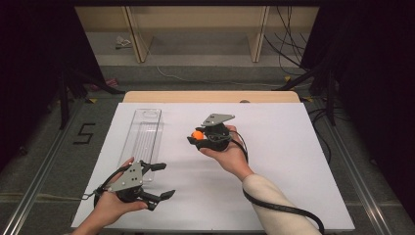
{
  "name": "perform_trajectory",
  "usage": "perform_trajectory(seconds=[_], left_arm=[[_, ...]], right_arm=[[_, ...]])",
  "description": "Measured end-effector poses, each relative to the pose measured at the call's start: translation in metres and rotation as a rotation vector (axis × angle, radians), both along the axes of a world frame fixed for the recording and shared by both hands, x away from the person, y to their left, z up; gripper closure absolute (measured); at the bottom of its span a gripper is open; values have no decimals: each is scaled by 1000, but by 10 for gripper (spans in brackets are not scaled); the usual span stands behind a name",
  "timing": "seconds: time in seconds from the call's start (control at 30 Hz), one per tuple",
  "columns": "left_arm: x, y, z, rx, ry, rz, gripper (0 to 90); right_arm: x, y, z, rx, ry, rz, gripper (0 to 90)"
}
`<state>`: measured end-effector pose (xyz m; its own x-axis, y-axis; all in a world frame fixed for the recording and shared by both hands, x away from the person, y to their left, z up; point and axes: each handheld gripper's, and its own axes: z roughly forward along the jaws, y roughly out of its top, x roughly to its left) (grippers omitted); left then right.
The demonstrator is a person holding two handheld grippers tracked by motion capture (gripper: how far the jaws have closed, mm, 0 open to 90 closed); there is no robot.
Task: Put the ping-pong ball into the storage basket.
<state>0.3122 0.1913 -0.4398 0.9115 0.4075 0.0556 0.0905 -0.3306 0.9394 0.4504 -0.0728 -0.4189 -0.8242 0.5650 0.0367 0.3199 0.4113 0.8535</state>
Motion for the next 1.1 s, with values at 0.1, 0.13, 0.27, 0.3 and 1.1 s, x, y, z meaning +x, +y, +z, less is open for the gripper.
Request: perform_trajectory(seconds=[0.1,0.13,0.27,0.3,1.1], left_arm=[[-1,-1,0,1,0,-2,159],[-1,-1,0,2,-1,-5,159],[-1,-2,0,2,0,-6,158],[-1,-2,0,2,0,-4,158],[-1,-2,0,5,-2,-12,158]], right_arm=[[0,3,0,-3,1,-1,514],[0,3,0,-3,1,-1,514],[1,6,1,0,3,3,514],[0,7,1,-1,3,3,514],[2,24,4,-3,4,21,514]])
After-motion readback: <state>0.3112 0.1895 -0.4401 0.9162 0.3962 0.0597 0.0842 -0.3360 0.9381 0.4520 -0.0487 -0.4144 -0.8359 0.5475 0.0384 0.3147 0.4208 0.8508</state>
